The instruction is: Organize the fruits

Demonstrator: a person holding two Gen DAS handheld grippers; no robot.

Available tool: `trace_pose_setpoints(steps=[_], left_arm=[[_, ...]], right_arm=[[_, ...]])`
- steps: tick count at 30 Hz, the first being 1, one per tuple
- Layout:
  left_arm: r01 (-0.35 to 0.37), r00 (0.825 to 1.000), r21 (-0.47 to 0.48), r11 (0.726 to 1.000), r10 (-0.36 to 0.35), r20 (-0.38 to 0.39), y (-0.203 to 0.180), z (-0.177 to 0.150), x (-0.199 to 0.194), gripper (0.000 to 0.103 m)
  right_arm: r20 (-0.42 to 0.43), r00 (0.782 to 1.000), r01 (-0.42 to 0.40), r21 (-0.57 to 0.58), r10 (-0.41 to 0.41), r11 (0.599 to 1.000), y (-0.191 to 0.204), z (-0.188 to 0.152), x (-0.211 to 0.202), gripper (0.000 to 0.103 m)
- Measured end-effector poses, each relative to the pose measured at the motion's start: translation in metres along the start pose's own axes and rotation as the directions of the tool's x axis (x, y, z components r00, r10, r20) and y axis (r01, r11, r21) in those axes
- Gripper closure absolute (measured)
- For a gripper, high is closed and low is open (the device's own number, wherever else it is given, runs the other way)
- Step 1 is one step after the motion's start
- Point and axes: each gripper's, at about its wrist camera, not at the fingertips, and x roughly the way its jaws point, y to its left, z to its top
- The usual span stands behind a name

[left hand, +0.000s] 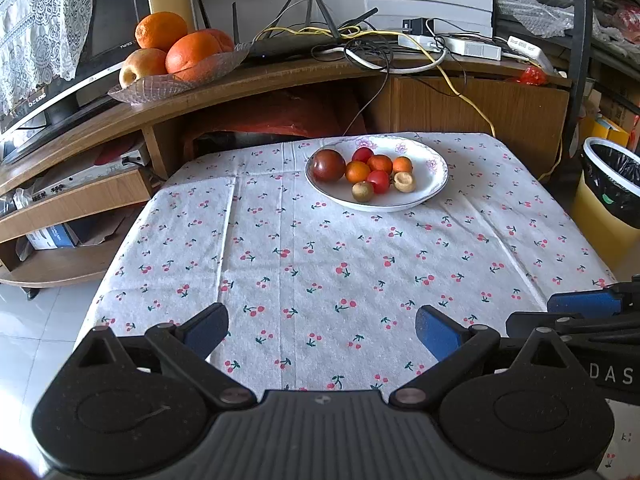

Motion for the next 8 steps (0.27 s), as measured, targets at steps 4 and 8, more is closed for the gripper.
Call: trace_pose_setpoints(steps=[4,8], left_arm=[[-0.001,1.0,0.0,1.0,0.001,0.001,0.0007,-0.0004,0.0001,0.0],[-0.002,1.0,-0.003,1.0,0.002,-0.001,0.0006,-0.001,0.0001,0.0]], right_arm=[[0.0,1.0,0.0,-0.001,0.0,1.0,0.0005,0.0,0.0001,0.069],[-0.001,1.0,0.001,-0.003,-0.001,1.0,0.0022,-0.0005,0.0003,0.069]])
